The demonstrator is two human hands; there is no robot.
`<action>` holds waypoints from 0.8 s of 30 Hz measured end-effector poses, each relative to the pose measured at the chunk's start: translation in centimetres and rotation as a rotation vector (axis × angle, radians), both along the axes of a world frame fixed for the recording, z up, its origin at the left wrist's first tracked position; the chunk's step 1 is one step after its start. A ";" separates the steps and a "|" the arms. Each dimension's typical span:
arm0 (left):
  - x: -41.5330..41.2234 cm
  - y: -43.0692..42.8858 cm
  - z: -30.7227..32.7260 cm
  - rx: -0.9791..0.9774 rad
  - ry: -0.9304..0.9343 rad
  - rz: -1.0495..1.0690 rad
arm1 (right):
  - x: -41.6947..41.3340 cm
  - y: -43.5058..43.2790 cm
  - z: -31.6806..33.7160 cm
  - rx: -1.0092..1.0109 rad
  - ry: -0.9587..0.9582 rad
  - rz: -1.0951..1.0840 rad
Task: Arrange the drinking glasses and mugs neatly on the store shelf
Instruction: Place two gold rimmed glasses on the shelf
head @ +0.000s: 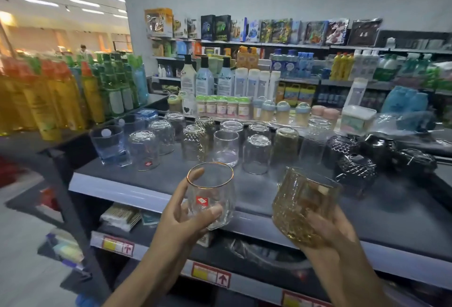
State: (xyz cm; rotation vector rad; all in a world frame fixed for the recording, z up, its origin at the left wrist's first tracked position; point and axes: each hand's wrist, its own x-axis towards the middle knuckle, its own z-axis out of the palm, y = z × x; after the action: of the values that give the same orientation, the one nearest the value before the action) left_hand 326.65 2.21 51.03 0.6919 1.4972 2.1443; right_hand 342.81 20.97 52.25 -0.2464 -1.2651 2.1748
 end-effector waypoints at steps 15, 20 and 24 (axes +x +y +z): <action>-7.0 -2.3 0.5 -0.195 0.195 0.231 | -8.6 -0.3 -0.4 0.220 0.015 -0.010; -9.6 -4.4 0.6 -0.231 0.208 0.299 | -11.2 -2.2 -0.4 0.326 -0.058 -0.031; -11.3 -5.3 1.0 -0.251 0.274 0.269 | -12.8 -3.5 -0.6 0.351 -0.061 -0.046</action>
State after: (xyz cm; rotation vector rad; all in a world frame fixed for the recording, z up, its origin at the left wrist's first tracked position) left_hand 315.32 -3.09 52.00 0.7520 2.0674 2.0555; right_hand 329.99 17.45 51.65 -0.1957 -1.6300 1.8785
